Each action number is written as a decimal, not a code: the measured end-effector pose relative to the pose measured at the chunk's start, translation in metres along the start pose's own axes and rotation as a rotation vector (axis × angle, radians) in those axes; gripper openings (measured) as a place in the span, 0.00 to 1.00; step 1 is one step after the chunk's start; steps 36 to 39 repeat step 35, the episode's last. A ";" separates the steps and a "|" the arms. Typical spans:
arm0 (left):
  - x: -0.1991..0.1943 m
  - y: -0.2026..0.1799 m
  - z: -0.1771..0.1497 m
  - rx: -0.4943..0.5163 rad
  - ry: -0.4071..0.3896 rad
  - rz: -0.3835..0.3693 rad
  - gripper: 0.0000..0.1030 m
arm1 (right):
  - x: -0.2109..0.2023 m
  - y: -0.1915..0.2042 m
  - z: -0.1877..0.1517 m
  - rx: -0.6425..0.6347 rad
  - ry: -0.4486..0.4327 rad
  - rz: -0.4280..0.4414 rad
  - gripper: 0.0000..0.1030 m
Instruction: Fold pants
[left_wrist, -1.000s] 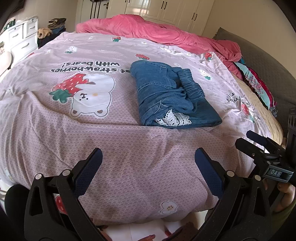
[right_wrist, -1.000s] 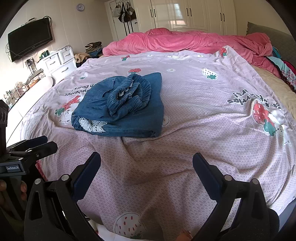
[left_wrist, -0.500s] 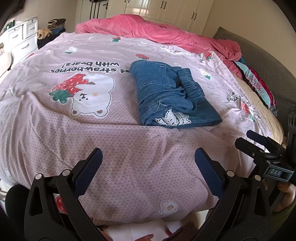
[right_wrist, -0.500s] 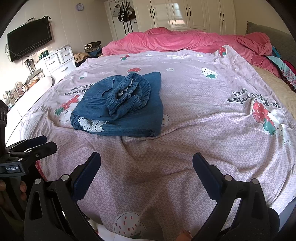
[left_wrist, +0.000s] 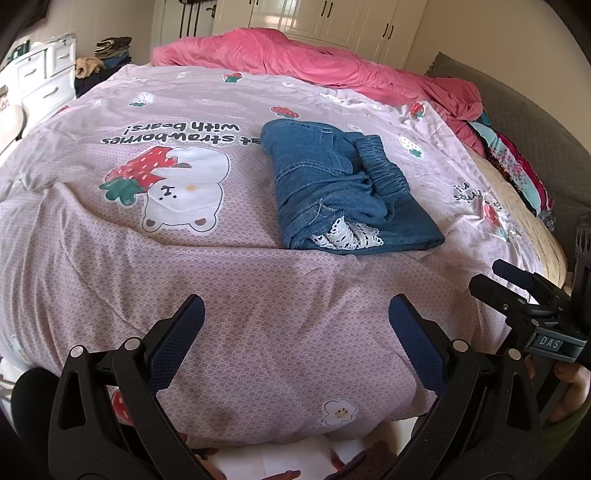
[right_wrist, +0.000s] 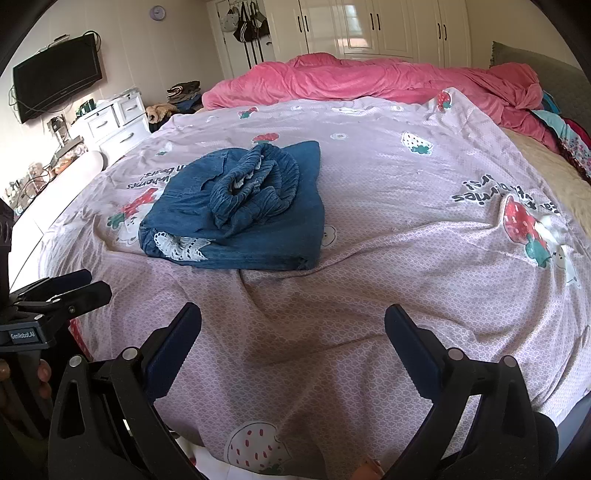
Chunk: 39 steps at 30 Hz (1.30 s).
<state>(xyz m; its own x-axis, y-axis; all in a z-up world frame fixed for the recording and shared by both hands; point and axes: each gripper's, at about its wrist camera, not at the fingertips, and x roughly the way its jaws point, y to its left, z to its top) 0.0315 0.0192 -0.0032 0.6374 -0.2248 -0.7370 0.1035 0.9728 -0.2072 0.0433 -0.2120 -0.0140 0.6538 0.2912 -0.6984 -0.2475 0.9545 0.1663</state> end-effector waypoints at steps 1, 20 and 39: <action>0.000 0.000 0.000 0.002 0.001 0.001 0.91 | 0.000 0.000 0.000 -0.001 0.000 0.000 0.96; 0.007 0.009 0.011 -0.004 0.023 0.038 0.91 | 0.006 -0.024 0.010 0.016 0.020 -0.067 0.96; 0.068 0.229 0.114 -0.267 0.102 0.526 0.91 | 0.065 -0.295 0.096 0.266 0.138 -0.535 0.96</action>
